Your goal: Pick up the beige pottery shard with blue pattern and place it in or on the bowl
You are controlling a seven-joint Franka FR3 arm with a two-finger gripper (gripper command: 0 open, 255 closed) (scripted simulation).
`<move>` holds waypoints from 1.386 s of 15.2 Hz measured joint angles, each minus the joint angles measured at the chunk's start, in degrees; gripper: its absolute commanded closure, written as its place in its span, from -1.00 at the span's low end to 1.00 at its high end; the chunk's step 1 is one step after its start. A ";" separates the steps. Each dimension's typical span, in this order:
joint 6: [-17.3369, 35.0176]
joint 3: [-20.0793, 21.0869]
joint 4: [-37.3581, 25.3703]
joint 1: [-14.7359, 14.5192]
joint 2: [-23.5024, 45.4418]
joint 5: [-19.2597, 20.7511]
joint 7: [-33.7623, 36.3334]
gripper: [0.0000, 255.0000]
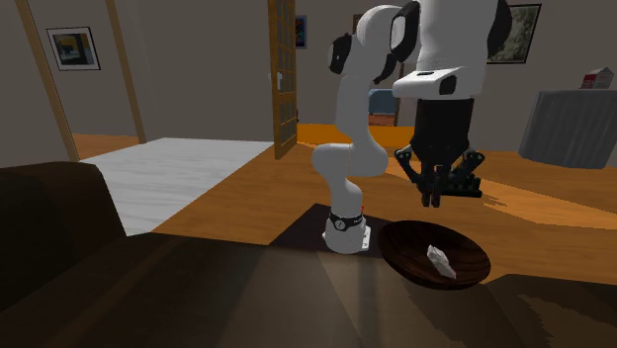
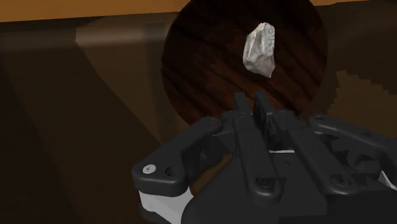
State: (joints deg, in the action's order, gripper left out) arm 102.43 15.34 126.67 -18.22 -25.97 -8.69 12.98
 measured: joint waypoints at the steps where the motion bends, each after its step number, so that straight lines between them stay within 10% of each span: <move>1: 0.66 0.09 0.74 -0.05 -0.07 -0.08 0.03 1.00; 3: 2.23 0.37 1.99 -0.12 0.25 -0.19 0.14 1.00; 4: 2.24 0.37 2.00 -0.12 0.26 -0.19 0.14 -1.00; 6: 1.70 0.27 1.17 -1.04 1.91 0.97 -2.74 -1.00; 12: -2.09 2.51 -1.68 -11.08 12.36 14.79 -48.73 -1.00; 21: 3.00 2.52 3.71 -11.83 12.91 16.68 -54.08 -1.00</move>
State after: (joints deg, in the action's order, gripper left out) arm 105.43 17.87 130.38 -30.05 -13.06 7.99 -41.11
